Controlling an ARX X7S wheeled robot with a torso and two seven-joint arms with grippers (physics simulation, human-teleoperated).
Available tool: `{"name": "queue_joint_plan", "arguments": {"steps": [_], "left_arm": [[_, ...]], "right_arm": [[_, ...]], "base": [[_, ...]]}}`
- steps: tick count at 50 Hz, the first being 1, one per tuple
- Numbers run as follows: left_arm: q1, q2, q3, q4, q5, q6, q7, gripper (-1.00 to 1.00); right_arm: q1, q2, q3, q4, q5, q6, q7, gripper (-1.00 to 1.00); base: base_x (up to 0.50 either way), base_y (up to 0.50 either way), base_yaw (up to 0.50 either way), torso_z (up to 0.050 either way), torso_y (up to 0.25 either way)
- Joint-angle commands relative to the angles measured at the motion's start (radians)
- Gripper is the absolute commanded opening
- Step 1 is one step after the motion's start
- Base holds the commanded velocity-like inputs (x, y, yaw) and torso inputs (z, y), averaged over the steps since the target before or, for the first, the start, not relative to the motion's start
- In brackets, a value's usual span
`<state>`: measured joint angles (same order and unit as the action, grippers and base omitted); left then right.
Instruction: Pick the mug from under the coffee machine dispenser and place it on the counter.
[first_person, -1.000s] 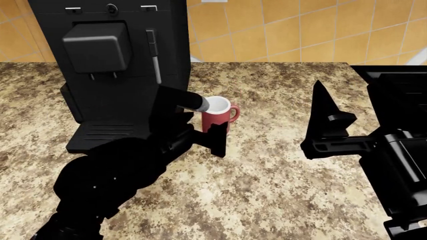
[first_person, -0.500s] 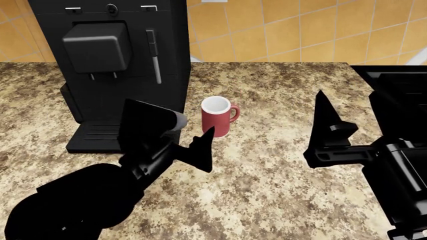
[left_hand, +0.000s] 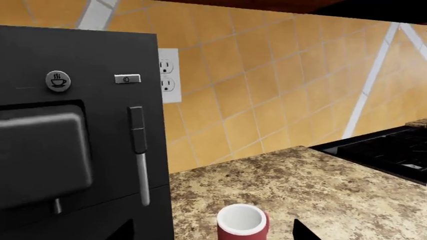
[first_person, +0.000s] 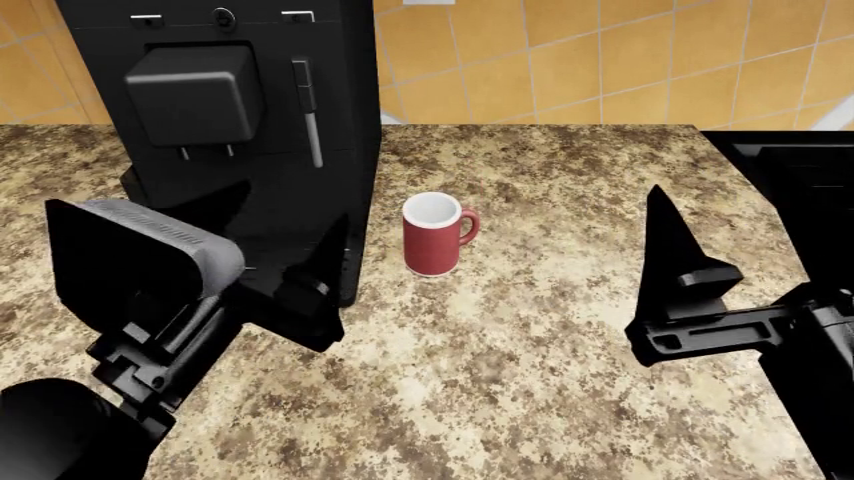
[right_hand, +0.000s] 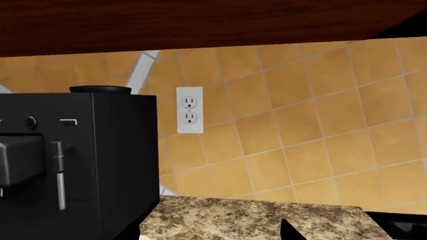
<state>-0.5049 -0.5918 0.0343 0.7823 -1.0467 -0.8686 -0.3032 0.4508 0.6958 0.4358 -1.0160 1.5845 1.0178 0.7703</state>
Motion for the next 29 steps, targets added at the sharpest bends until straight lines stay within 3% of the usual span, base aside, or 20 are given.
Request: {"name": "queue_joint_plan", "arguments": {"steps": [1, 8, 19, 25, 29], "left_arm": [[-0.005, -0.091, -0.136, 0.115, -0.121, 0.014, -0.064, 1.00], [0.000, -0.154, -0.262, 0.150, -0.196, 0.053, -0.094, 1.00], [-0.010, -0.245, -0.396, 0.211, -0.316, 0.091, -0.158, 1.00], [-0.013, -0.284, -0.496, 0.229, -0.408, 0.148, -0.194, 1.00], [-0.021, -0.293, -0.571, 0.234, -0.492, 0.208, -0.244, 1.00]], "right_arm": [[0.175, -0.026, 0.220, -0.030, 0.369, 0.237, 0.190, 1.00], [0.324, 0.047, 0.281, -0.028, 0.632, 0.254, 0.387, 1.00], [0.496, 0.118, 0.261, -0.029, 0.849, 0.223, 0.603, 1.00], [0.673, 0.139, 0.232, -0.030, 1.010, 0.214, 0.765, 1.00], [0.845, 0.235, 0.208, -0.031, 1.077, 0.130, 0.799, 1.00]], "base": [[0.00, 0.00, 0.00, 0.000, 0.000], [0.00, 0.00, 0.00, 0.000, 0.000], [0.00, 0.00, 0.00, 0.000, 0.000], [0.00, 0.00, 0.00, 0.000, 0.000], [0.00, 0.00, 0.00, 0.000, 0.000]]}}
